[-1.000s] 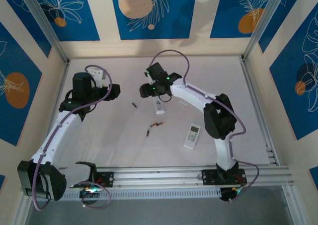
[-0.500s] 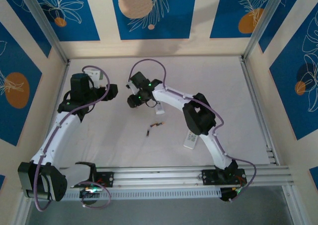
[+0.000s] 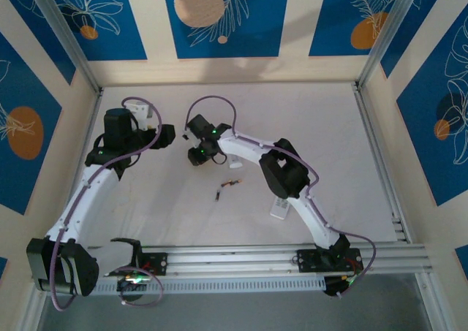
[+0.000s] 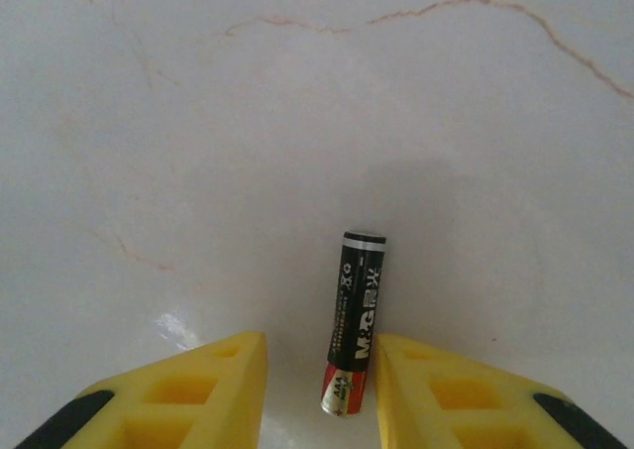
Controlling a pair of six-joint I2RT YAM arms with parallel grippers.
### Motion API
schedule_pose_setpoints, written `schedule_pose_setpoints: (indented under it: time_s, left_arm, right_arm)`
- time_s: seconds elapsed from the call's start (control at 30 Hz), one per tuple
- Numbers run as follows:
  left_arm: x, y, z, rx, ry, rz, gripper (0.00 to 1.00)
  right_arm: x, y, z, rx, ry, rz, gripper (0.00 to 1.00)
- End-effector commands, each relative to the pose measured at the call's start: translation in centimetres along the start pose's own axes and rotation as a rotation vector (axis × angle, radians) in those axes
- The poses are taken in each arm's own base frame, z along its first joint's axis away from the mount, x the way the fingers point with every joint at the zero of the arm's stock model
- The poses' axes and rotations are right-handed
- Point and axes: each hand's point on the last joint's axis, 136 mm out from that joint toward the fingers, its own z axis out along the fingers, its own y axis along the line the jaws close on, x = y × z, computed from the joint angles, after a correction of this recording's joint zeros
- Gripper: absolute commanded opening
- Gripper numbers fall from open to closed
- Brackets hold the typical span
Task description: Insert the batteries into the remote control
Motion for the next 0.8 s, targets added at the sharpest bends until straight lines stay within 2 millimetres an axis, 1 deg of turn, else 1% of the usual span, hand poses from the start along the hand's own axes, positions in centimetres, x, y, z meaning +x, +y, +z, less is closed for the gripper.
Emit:
schedule_pose_setpoints:
  time_s: [0.0, 0.1, 0.13, 0.17, 0.23, 0.3, 0.33, 0.37, 0.43, 0.5, 0.57, 0.6, 0.63, 0.67, 0.77]
  left_arm:
    - [-0.5, -0.1, -0.1, 0.014, -0.020, -0.008, 0.83]
    - [-0.5, 0.0, -0.2, 0.009, -0.022, -0.008, 0.83]
    - [-0.5, 0.0, -0.2, 0.009, -0.023, -0.008, 0.83]
    - [-0.5, 0.0, -0.2, 0.008, -0.027, -0.006, 0.83]
    - [-0.6, 0.0, -0.3, 0.008, -0.033, -0.005, 0.83]
    - [-0.7, -0.1, -0.4, 0.013, -0.040, -0.004, 0.83]
    - [-0.7, -0.2, -0.4, 0.019, -0.042, -0.001, 0.84]
    - [-0.7, -0.3, -0.4, 0.026, -0.045, 0.000, 0.84]
    - [-0.8, -0.7, -0.4, 0.046, -0.047, 0.006, 0.84]
    - [-0.8, -1.1, -0.4, 0.068, -0.045, 0.014, 0.85]
    - [-0.7, -1.8, -0.4, 0.110, -0.039, 0.021, 0.86]
    - [-0.6, -2.1, -0.3, 0.132, -0.034, 0.024, 0.87]
    - [-0.6, -2.7, -0.2, 0.167, -0.029, 0.029, 0.88]
    - [-0.5, -3.7, -0.2, 0.227, -0.023, 0.041, 0.89]
    - [-0.1, -6.5, -0.2, 0.392, 0.003, 0.055, 0.93]
  right_arm:
    - [0.4, -0.1, 1.0, 0.047, 0.017, -0.040, 0.31]
    - [0.7, -0.5, 1.3, 0.093, 0.024, -0.063, 0.26]
    - [0.8, -0.6, 1.4, 0.096, 0.028, -0.065, 0.21]
    - [0.8, -0.3, 1.2, 0.086, 0.029, -0.063, 0.17]
    - [0.3, 0.0, 0.3, 0.063, 0.017, -0.034, 0.16]
    - [-0.9, 0.4, -1.7, 0.040, -0.020, 0.008, 0.16]
    - [-1.5, 0.6, -3.1, 0.022, -0.040, 0.034, 0.16]
    - [-1.9, 0.7, -4.5, 0.001, -0.056, 0.063, 0.16]
    - [-2.2, 0.3, -7.4, -0.032, -0.082, 0.121, 0.15]
    - [-1.3, -1.2, -9.9, -0.040, -0.088, 0.197, 0.15]
    - [0.1, -3.2, -12.2, -0.052, -0.093, 0.286, 0.15]
    - [0.8, -3.8, -12.8, -0.066, -0.087, 0.323, 0.15]
    - [1.6, -4.8, -13.6, -0.077, -0.086, 0.368, 0.15]
    - [2.3, -5.6, -14.2, -0.090, -0.079, 0.406, 0.16]
    - [4.7, -7.4, -14.6, -0.094, -0.039, 0.459, 0.16]
